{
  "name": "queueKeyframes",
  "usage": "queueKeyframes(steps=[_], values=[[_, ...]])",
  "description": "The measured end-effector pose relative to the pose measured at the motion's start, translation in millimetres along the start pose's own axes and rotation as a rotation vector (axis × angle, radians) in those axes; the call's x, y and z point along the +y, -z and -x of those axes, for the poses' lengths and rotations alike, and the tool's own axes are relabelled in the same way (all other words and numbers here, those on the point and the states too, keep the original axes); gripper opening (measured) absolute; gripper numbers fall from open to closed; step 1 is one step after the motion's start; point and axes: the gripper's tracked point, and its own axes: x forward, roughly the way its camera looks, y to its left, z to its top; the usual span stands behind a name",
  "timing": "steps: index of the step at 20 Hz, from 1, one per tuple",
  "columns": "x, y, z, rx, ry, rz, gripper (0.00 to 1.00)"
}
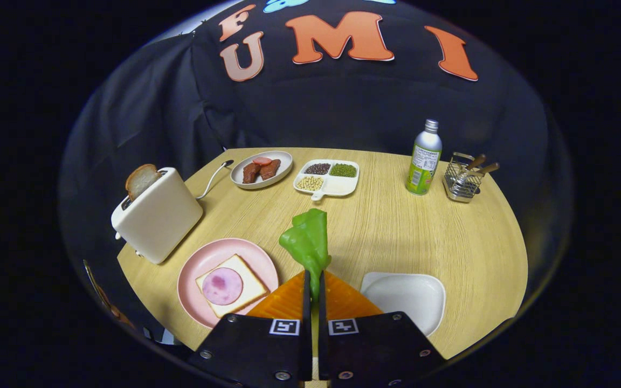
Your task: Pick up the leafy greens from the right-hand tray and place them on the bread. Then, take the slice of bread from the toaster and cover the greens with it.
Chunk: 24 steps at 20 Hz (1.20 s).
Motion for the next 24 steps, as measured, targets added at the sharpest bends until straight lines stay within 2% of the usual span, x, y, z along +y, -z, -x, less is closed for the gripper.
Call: queueKeyframes(steps=[10,24], values=[[66.1,8.7,-25.2,0.033,-0.101,0.080,0.05],[116.3,44.0,-62.6,0.174,-0.143,0.117,0.05]])
